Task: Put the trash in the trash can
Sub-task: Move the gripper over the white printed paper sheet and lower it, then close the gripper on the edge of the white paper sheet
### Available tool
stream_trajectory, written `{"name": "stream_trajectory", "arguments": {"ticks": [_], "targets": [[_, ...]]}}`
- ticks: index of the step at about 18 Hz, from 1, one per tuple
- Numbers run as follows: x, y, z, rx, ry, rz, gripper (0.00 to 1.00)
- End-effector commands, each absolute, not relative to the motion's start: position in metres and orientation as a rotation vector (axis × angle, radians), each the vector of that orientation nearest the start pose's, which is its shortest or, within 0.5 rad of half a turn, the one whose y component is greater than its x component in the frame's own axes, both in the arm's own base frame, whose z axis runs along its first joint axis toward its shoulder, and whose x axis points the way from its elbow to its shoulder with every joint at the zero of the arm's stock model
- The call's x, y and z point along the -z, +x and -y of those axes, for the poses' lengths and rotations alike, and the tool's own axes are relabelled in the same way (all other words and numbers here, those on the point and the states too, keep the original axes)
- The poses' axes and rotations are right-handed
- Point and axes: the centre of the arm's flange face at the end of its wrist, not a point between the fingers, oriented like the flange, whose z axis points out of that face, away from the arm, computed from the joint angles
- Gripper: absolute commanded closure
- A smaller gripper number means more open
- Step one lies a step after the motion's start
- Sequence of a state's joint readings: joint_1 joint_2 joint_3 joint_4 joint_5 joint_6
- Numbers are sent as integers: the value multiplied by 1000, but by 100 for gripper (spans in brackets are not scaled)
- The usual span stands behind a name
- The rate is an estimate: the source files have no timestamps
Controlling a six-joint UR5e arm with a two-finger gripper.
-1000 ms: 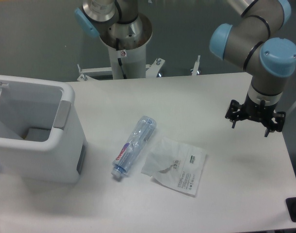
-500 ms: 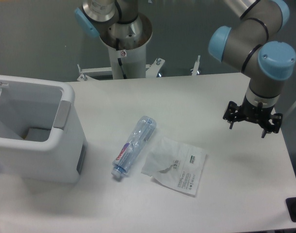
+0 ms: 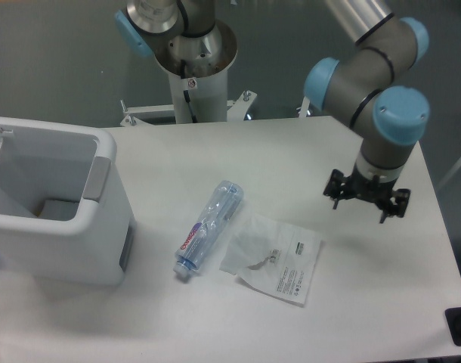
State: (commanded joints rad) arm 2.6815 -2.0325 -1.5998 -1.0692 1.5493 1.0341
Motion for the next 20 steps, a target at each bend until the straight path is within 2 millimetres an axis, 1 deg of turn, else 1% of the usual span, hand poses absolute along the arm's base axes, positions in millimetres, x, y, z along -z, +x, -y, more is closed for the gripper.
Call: {"name": "stream_trajectory", "arguments": {"ticks": [1,3,4,5,8,10,12,14,16,18,20], "targets": [[-254,-505,-406,18,-3121,136,0],[-244,-501,-411,45,-3124,154,0],[-231,-502,-413,68,-3135,162,0],[-223,-501,-418,74,-3141,179,0],[-220,-504,-423,66,-3137,203,0],[-213,-509,-425,63,-3139,205,0],[-209,-511,-426,41,-3129,229,0],[-202,-513,-426,43,-3140,241,0],[-193,-510,-424,49,-3163,245,0],[-192,-510,-423,48,-3173,248,0],[-187,-507,-426,57,-3176,268,0]]}}
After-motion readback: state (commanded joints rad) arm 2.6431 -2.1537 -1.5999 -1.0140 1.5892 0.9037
